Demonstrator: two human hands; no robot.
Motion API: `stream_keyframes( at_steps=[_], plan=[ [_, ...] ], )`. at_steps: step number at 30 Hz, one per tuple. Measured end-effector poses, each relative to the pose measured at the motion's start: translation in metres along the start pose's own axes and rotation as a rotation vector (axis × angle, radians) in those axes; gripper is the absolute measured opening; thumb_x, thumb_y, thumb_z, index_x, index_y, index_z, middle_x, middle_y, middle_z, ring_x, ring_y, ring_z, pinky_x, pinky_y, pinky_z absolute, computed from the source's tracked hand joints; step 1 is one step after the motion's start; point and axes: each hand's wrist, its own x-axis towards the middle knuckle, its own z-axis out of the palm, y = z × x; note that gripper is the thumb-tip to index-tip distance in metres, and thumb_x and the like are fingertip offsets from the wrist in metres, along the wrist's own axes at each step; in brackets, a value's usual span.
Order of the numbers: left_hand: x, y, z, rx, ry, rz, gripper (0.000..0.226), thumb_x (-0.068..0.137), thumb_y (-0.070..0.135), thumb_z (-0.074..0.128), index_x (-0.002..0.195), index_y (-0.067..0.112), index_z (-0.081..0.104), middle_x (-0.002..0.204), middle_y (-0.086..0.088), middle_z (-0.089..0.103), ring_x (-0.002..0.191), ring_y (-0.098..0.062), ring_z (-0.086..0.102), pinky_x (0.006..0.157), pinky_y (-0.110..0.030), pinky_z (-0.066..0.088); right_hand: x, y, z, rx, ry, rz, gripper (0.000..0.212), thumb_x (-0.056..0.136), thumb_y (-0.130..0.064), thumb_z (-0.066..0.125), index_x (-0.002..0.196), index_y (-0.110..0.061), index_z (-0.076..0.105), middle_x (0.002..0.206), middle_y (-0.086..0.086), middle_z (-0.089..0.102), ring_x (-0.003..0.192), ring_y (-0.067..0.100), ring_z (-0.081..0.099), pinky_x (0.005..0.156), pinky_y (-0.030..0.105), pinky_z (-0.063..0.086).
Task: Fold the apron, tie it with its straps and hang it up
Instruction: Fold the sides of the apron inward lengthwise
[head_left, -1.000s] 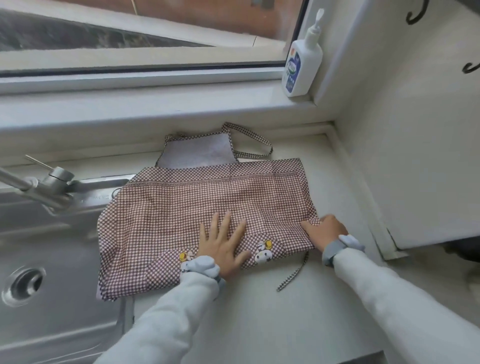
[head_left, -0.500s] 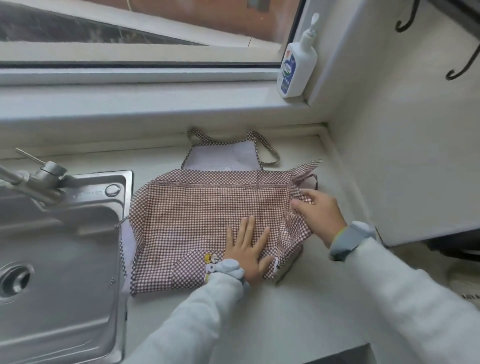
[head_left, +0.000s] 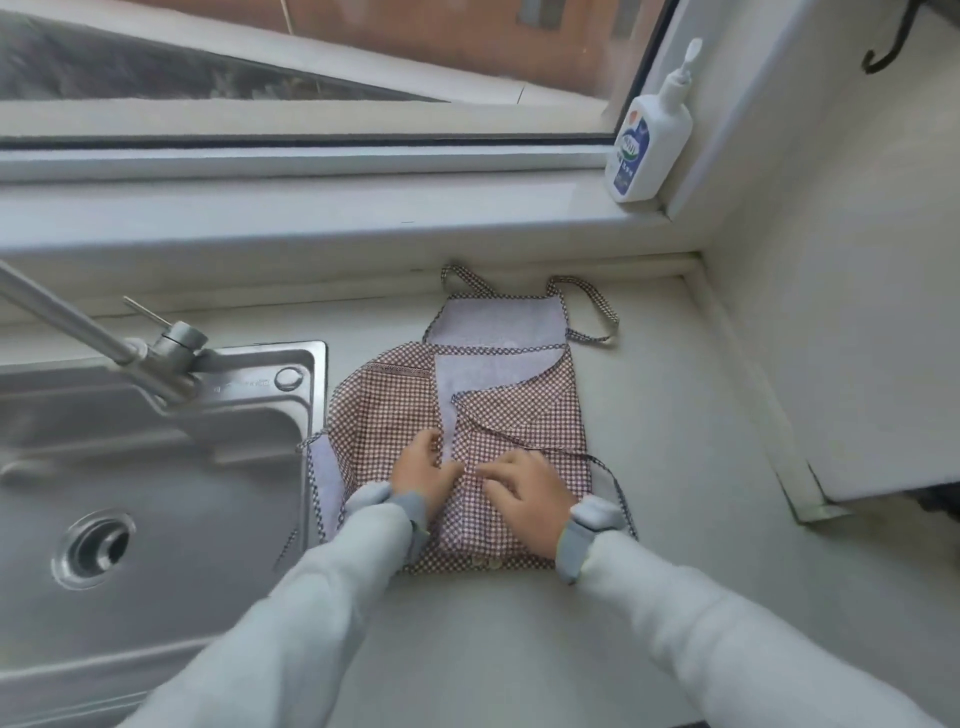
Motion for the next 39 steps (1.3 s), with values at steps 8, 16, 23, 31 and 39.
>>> stream_keyframes(
  at_steps=[8, 16, 23, 31, 39],
  plan=[
    [0.005, -0.011, 0.012, 0.514, 0.289, 0.640, 0.062, 0.075, 0.022, 0.068, 0.132, 0.023, 0.046, 0.134, -0.005, 0.047, 0.121, -0.026, 0.043, 0.100, -0.042, 0.042, -0.019, 0.043, 0.024, -0.424, -0.052, -0.003, 0.078, 0.089, -0.051, 0.051, 0.152, -0.027, 0.011, 0.161, 0.000, -0.004, 0.148, 0.020, -0.005, 0.120, 0.046, 0.010],
    [0.006, -0.075, 0.022, 0.855, -0.003, 0.836, 0.090, 0.078, 0.076, 0.038, 0.149, 0.025, 0.019, 0.157, -0.011, 0.012, 0.145, -0.030, 0.003, 0.113, -0.047, 0.008, -0.036, 0.058, 0.030, -0.511, -0.021, -0.111, 0.086, 0.085, -0.064, 0.037, 0.153, -0.023, 0.003, 0.161, 0.006, -0.007, 0.147, 0.019, -0.013, 0.115, 0.043, -0.002],
    [0.007, -0.061, 0.025, 0.899, -0.067, 0.894, 0.101, 0.065, 0.091, 0.031, 0.148, 0.040, 0.003, 0.158, -0.012, -0.005, 0.144, -0.035, -0.012, 0.111, -0.062, 0.000, -0.044, 0.078, 0.019, -0.546, -0.055, -0.115, 0.088, 0.083, -0.068, 0.040, 0.153, -0.027, 0.003, 0.161, 0.007, -0.004, 0.146, 0.020, -0.011, 0.115, 0.039, -0.007],
    [0.008, -0.030, 0.049, 0.902, -0.023, 0.889, 0.073, 0.075, 0.075, 0.040, 0.138, 0.037, 0.036, 0.144, -0.006, 0.040, 0.136, -0.030, 0.031, 0.112, -0.059, 0.009, -0.018, 0.092, -0.033, -0.437, 0.241, 0.113, 0.055, 0.086, -0.044, 0.058, 0.134, -0.021, 0.043, 0.136, 0.009, 0.043, 0.113, 0.028, 0.053, 0.092, 0.043, 0.048],
    [0.011, 0.019, 0.043, 0.570, 0.169, 0.912, 0.033, 0.078, 0.045, 0.058, 0.107, 0.029, 0.059, 0.142, -0.006, 0.037, 0.131, -0.026, 0.032, 0.106, -0.047, 0.034, 0.041, 0.062, -0.091, -0.347, -0.122, 0.134, 0.020, 0.093, -0.045, 0.049, 0.078, -0.032, 0.052, 0.083, -0.010, 0.061, 0.078, 0.015, 0.059, 0.068, 0.031, 0.044]
  ],
)
